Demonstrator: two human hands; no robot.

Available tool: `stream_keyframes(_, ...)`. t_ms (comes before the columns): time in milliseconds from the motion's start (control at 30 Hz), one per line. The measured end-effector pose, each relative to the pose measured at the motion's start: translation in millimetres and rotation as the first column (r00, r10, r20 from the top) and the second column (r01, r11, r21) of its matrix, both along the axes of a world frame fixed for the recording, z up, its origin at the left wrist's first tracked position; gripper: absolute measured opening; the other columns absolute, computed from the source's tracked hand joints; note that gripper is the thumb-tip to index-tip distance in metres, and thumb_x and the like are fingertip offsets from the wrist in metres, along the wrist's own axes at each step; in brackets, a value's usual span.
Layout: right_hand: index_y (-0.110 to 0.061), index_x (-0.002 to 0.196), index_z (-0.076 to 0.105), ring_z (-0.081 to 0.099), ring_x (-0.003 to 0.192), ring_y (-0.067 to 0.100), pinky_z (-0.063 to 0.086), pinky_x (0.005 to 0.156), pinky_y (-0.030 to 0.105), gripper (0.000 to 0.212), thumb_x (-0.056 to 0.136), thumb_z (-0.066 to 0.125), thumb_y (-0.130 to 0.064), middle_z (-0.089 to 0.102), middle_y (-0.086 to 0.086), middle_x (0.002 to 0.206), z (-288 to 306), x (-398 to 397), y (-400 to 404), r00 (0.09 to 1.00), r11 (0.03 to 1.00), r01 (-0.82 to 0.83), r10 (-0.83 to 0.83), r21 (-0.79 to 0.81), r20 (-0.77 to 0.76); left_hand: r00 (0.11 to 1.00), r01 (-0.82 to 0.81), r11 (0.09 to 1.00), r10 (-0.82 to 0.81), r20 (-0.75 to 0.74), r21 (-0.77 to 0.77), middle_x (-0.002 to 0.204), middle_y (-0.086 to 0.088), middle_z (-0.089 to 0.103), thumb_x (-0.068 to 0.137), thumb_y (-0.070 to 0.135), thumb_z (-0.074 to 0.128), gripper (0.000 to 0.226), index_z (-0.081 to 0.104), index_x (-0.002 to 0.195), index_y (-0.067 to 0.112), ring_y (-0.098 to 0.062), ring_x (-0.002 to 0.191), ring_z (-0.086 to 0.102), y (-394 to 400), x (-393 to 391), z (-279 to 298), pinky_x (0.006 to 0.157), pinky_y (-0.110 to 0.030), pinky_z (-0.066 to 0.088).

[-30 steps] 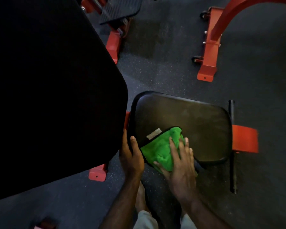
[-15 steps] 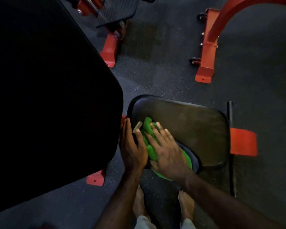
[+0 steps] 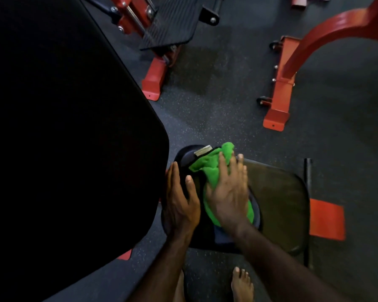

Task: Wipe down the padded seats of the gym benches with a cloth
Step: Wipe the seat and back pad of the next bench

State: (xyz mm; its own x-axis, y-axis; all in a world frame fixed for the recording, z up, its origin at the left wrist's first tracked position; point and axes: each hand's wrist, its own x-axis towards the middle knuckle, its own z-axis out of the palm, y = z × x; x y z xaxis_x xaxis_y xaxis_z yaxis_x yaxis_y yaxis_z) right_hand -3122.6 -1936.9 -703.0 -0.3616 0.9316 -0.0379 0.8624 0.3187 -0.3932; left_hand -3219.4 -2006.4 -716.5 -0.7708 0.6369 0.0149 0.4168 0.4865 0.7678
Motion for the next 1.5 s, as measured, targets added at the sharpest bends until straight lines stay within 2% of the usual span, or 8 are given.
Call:
stream_keyframes(133, -0.024, 0.154, 0.044, 0.014, 0.159, 0.028, 0.016, 0.128, 0.049, 0.064, 0.097, 0.046, -0.051, 0.029, 0.007, 0.168, -3, -9, 14, 0.903, 0.901, -0.429, 0.430, 0.067, -0.005, 0.998, -0.029, 1.000, 0.030, 0.055, -0.009, 0.159, -0.009, 0.044, 0.104, 0.042, 0.039, 0.060, 0.043, 0.154, 0.009, -0.018, 0.147, 0.040, 1, -5, 2, 0.116, -0.008, 0.017)
stream_keyframes(300, -0.017, 0.149, 0.049, 0.031, 0.151, 0.037, 0.023, 0.125, 0.055, 0.065, 0.090, 0.058, -0.045, 0.049, 0.016, 0.152, -7, 1, 48, 0.978, 0.979, 0.205, -0.205, -0.010, -0.020, 0.997, 0.062, 0.998, -0.062, 0.038, 0.000, 0.161, -0.002, 0.041, 0.103, 0.048, 0.039, 0.063, 0.042, 0.155, 0.013, -0.010, 0.149, 0.035, 5, -7, 0, 0.122, -0.023, 0.025)
stream_keyframes(467, -0.018, 0.147, 0.053, 0.035, 0.150, 0.033, 0.023, 0.125, 0.052, 0.065, 0.089, 0.059, -0.047, 0.049, 0.015, 0.154, -7, 14, 46, 0.970, 0.963, -0.240, 0.241, 0.125, 0.011, 0.993, 0.108, 0.994, -0.108, -0.049, 0.002, 0.155, -0.014, 0.049, 0.102, 0.043, 0.041, 0.059, 0.057, 0.143, 0.005, -0.031, 0.145, 0.044, 31, 0, -1, 0.121, -0.040, 0.032)
stream_keyframes(600, -0.017, 0.145, 0.053, 0.038, 0.148, 0.035, 0.022, 0.125, 0.053, 0.064, 0.089, 0.053, -0.048, 0.058, 0.013, 0.142, -6, 53, 65, 0.955, 0.956, 0.293, -0.293, 0.015, 0.036, 0.980, 0.164, 0.986, -0.166, -0.112, -0.020, 0.154, -0.013, 0.050, 0.101, 0.040, 0.044, 0.056, 0.058, 0.143, 0.007, -0.032, 0.146, 0.042, 45, 18, 2, 0.120, -0.047, 0.033)
stream_keyframes(767, -0.020, 0.147, 0.054, 0.037, 0.150, 0.030, 0.023, 0.125, 0.053, 0.067, 0.086, 0.056, -0.047, 0.050, 0.012, 0.154, -8, 87, 45, 0.993, 0.987, -0.114, 0.115, 0.117, -0.006, 0.946, 0.296, 0.955, -0.297, -0.126, -0.032, 0.155, -0.013, 0.048, 0.099, 0.041, 0.046, 0.054, 0.062, 0.139, 0.009, -0.034, 0.145, 0.042, 56, 40, 3, 0.117, -0.052, 0.036)
stream_keyframes(900, -0.019, 0.148, 0.051, 0.038, 0.148, 0.032, 0.022, 0.125, 0.052, 0.067, 0.089, 0.052, -0.051, 0.055, 0.013, 0.148, -5, 112, 47, 0.905, 0.905, 0.426, -0.426, 0.016, -0.011, 0.911, 0.390, 0.917, -0.398, -0.113, -0.085, 0.160, -0.009, 0.042, 0.099, 0.044, 0.046, 0.054, 0.060, 0.142, 0.015, -0.028, 0.150, 0.036, 60, 61, 5, 0.120, -0.051, 0.032)
stream_keyframes(1367, -0.018, 0.157, 0.038, 0.044, 0.141, 0.034, 0.041, 0.113, 0.053, 0.073, 0.095, 0.049, -0.056, 0.048, 0.016, 0.154, -9, 177, -10, 0.925, 0.925, 0.379, -0.379, 0.002, -0.034, 0.753, 0.644, 0.746, -0.657, -0.028, -0.172, 0.167, -0.001, 0.030, 0.096, 0.046, 0.050, 0.058, 0.053, 0.147, 0.018, -0.018, 0.156, 0.021, 50, 135, 6, 0.125, -0.047, 0.026)
stream_keyframes(1500, -0.021, 0.155, 0.038, 0.054, 0.132, 0.033, 0.047, 0.101, 0.043, 0.070, 0.098, 0.052, -0.060, 0.050, 0.011, 0.151, -6, 168, -32, 0.628, 0.651, 0.723, -0.759, -0.231, -0.170, 0.723, 0.679, 0.711, -0.691, -0.003, -0.181, 0.170, 0.004, 0.021, 0.099, 0.050, 0.045, 0.062, 0.043, 0.155, 0.024, -0.011, 0.158, 0.009, 36, 146, 8, 0.128, -0.041, 0.017)
